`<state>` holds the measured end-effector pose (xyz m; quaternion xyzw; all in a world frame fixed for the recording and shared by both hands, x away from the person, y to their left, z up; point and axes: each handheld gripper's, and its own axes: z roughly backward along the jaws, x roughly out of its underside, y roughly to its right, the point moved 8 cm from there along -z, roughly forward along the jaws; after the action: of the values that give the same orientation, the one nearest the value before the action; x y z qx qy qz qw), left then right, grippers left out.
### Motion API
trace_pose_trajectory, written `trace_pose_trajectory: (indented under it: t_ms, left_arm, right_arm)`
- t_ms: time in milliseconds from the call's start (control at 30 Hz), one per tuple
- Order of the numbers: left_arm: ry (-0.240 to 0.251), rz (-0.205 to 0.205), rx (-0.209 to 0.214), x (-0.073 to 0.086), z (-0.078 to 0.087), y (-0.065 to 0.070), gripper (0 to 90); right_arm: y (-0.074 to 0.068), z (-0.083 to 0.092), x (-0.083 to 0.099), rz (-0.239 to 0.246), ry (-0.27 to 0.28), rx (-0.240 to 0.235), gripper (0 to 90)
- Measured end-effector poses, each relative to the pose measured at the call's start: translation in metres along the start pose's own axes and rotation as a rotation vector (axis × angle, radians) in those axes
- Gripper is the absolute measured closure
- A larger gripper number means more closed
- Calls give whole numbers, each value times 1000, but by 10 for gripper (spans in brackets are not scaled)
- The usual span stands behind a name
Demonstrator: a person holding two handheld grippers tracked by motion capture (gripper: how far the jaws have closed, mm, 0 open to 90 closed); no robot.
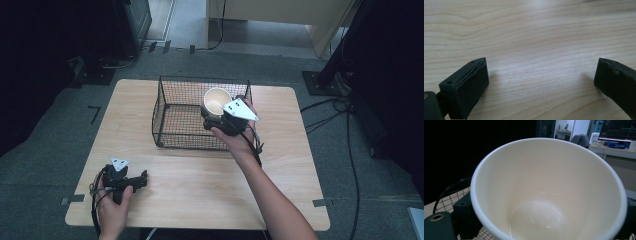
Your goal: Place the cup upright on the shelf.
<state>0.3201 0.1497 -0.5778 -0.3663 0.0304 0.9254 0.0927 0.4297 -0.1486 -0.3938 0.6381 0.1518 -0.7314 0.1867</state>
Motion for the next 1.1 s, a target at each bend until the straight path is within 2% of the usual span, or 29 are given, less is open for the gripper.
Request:
trace_pose_trajectory:
  t_ms: [133,467,767,867,1100]
  left_arm:
    - [1,1,1,0,0,0,0]
    - [2,-2,3,0,0,1,0]
    - [1,-5,4,0,0,1,0]
    - [0,-4,4,0,0,1,0]
    - [0,-4,4,0,0,1,0]
  right_arm:
    - [7,-10,-1,-10,29,15,91]
    - [19,-34,5,-18,7,32,90]
    - [23,-59,9,9,-3,-17,91]
    - [23,-66,9,17,10,-41,91]
    - [27,-79,14,-8,11,-88,91]
